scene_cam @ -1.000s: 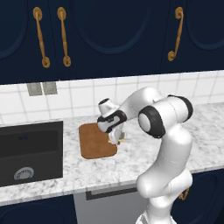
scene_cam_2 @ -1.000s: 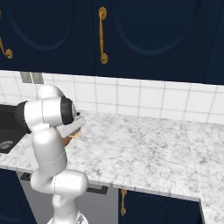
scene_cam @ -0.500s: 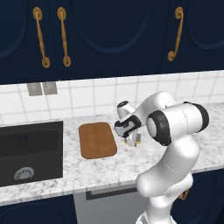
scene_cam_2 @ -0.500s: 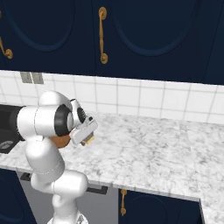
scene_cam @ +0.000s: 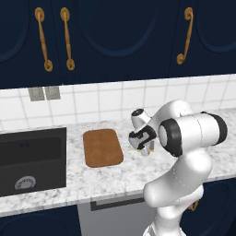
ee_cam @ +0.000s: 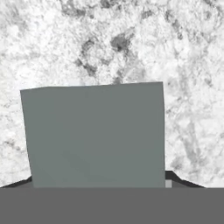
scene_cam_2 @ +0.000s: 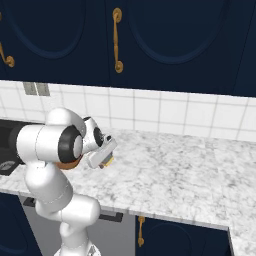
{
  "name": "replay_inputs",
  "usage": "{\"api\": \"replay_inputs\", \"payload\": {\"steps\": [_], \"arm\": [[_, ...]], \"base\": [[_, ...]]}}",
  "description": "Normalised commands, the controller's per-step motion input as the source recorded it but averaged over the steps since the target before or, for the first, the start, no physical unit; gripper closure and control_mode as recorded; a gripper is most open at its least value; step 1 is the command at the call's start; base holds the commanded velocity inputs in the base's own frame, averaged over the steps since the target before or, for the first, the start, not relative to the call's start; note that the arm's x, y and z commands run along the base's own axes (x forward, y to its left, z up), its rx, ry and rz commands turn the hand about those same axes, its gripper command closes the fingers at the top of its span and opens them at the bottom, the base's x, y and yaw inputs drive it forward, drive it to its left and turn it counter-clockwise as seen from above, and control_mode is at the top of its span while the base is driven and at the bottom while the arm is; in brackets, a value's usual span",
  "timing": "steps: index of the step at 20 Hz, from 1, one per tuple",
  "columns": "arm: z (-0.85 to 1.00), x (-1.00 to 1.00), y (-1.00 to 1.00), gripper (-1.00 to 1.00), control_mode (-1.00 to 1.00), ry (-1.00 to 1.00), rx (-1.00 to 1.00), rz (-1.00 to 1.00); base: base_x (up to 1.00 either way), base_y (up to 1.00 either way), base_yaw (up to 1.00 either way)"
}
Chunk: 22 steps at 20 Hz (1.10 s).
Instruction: Pick up the sponge from the counter and clean the cutting board by briefly scrubbing or pressing down on the cutting board. Once finished, release the sponge.
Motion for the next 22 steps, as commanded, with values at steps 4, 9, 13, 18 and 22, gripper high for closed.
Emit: {"api": "replay_inputs", "payload": {"steps": [4, 9, 13, 18, 22], "arm": [[0.22, -0.02, 0.00, -1.00, -1.00, -0.03, 0.00, 0.00], [0.41, -0.10, 0.00, -1.00, -1.00, 0.00, 0.00, 0.00], [0.08, -0.24, 0.00, -1.00, -1.00, 0.00, 0.00, 0.00], [0.05, -0.55, 0.06, -1.00, -1.00, 0.00, 0.00, 0.00], [0.37, -0.37, 0.37, -1.00, -1.00, -0.08, -0.03, 0.00]], "base": [[0.00, 0.00, 0.00], [0.00, 0.00, 0.00], [0.00, 0.00, 0.00], [0.00, 0.00, 0.00], [0.00, 0.00, 0.00]]}}
